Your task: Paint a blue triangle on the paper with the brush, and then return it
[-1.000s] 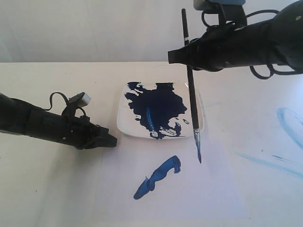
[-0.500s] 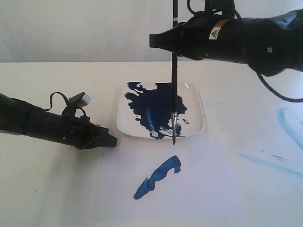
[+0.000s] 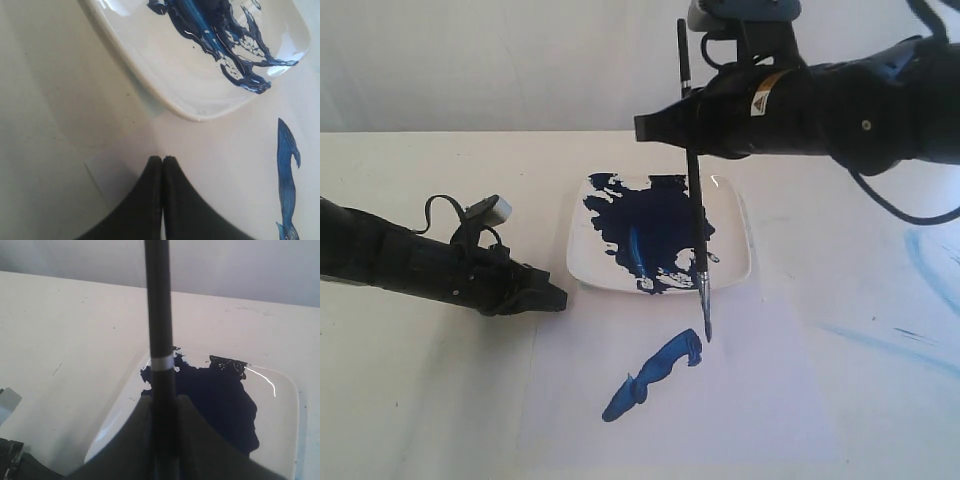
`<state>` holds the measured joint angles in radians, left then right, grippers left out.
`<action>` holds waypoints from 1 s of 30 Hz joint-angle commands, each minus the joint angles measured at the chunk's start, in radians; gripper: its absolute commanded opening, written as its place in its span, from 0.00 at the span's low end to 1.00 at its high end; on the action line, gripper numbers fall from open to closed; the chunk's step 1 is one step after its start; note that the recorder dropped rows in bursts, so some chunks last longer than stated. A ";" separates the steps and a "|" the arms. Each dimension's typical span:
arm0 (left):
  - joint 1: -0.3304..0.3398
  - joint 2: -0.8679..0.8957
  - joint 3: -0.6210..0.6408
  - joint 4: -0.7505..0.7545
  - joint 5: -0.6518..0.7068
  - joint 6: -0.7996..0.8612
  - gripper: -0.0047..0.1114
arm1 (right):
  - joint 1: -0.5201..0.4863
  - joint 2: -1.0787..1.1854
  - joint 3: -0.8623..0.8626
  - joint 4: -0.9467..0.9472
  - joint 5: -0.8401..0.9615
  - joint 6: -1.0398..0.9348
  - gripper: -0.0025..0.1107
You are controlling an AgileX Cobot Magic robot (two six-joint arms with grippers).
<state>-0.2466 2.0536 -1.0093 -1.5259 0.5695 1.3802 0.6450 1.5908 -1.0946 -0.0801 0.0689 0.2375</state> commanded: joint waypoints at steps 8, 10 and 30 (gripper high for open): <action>-0.006 0.017 0.006 0.001 -0.001 -0.011 0.04 | 0.006 0.063 -0.001 -0.003 -0.087 -0.006 0.02; -0.006 0.017 0.006 0.001 -0.001 -0.011 0.04 | 0.012 0.070 -0.001 -0.003 -0.100 -0.006 0.02; -0.006 0.017 0.006 0.001 -0.001 -0.011 0.04 | 0.014 0.105 -0.001 -0.003 -0.037 -0.006 0.02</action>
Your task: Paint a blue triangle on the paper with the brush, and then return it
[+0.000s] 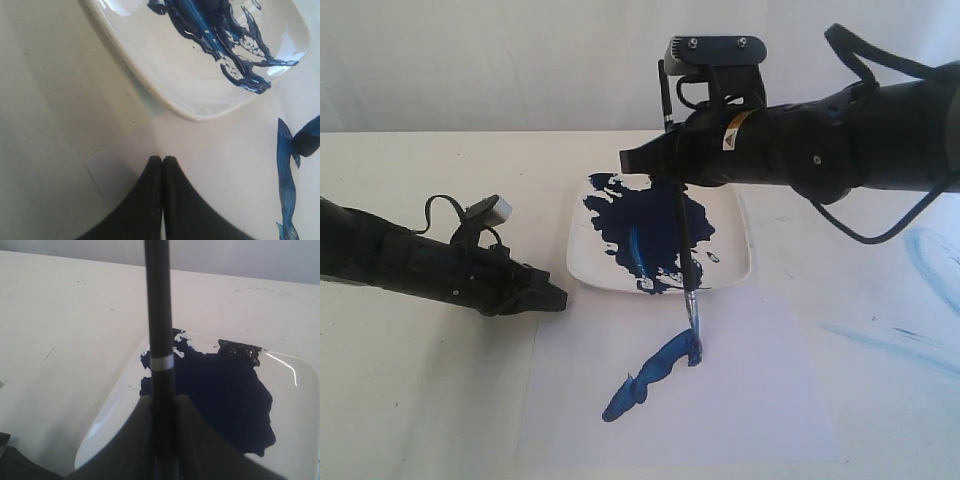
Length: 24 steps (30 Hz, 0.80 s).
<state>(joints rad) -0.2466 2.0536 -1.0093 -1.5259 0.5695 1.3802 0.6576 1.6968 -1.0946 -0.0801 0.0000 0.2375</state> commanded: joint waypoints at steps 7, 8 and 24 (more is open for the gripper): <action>-0.006 0.017 0.006 0.001 -0.001 -0.011 0.04 | 0.010 -0.001 -0.001 0.009 0.060 -0.006 0.02; -0.006 0.017 0.006 0.001 -0.001 -0.011 0.04 | 0.010 -0.001 -0.001 0.017 0.066 -0.006 0.02; -0.006 0.017 0.006 0.001 -0.001 -0.011 0.04 | 0.034 -0.001 -0.001 0.088 0.160 -0.006 0.02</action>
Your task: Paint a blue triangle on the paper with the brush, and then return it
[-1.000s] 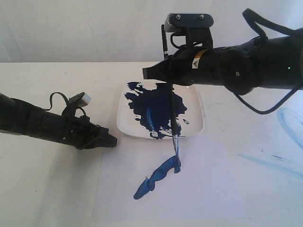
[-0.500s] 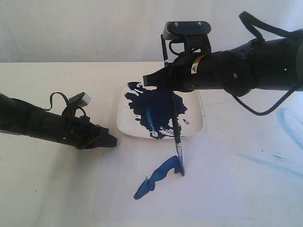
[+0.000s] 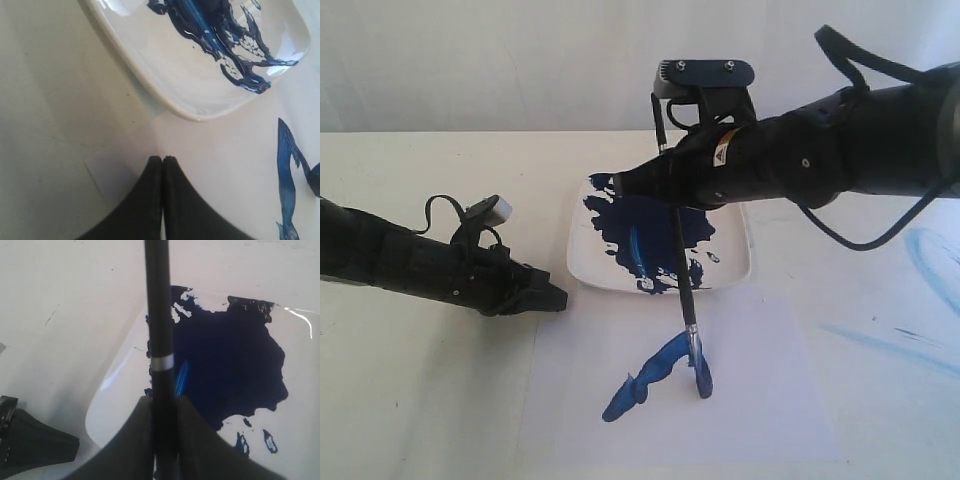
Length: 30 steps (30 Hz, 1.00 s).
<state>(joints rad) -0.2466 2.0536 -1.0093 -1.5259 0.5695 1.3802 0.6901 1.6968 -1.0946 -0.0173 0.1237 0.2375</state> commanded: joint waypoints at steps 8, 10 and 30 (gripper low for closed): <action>-0.006 0.017 0.006 0.001 -0.001 -0.011 0.04 | 0.017 -0.011 -0.001 0.060 0.064 -0.006 0.02; -0.006 0.017 0.006 0.001 -0.001 -0.011 0.04 | 0.018 -0.013 -0.001 0.070 0.076 -0.006 0.02; -0.006 0.017 0.006 0.001 -0.001 -0.011 0.04 | 0.030 -0.022 -0.001 0.114 0.102 -0.016 0.02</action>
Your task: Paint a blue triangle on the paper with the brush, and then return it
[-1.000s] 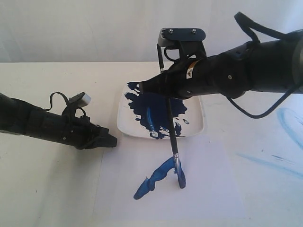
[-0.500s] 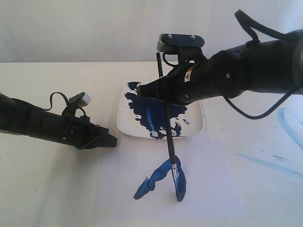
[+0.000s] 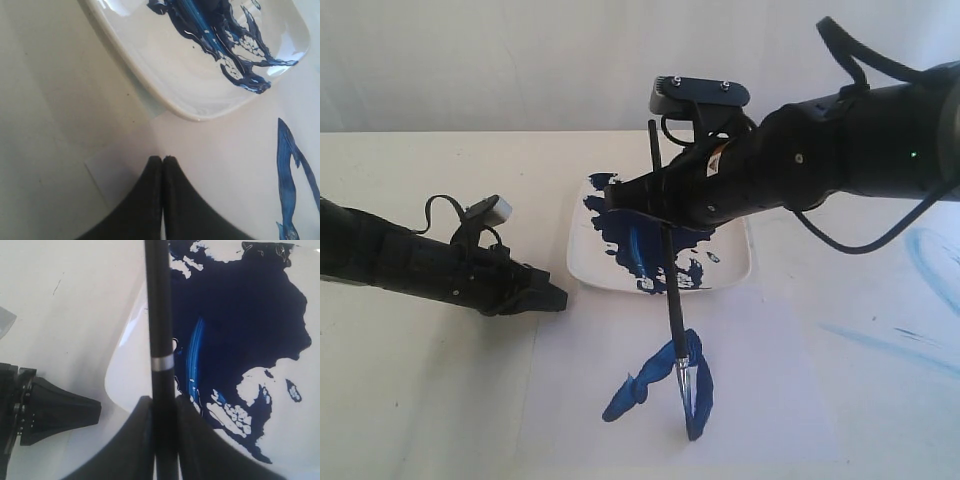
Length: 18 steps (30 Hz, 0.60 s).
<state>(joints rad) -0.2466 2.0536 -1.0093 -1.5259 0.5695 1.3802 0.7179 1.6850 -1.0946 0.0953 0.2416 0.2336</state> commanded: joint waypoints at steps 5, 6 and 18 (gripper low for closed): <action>-0.006 0.017 0.006 0.001 -0.001 -0.011 0.04 | 0.003 -0.008 -0.001 0.001 -0.051 -0.013 0.02; -0.006 0.017 0.006 0.001 -0.001 -0.011 0.04 | 0.003 -0.008 -0.001 0.001 -0.053 -0.013 0.02; -0.006 0.017 0.006 0.001 -0.001 -0.011 0.04 | 0.019 -0.002 -0.001 0.006 -0.090 -0.013 0.02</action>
<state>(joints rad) -0.2466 2.0536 -1.0093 -1.5259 0.5695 1.3802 0.7336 1.6850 -1.0946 0.0971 0.1729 0.2319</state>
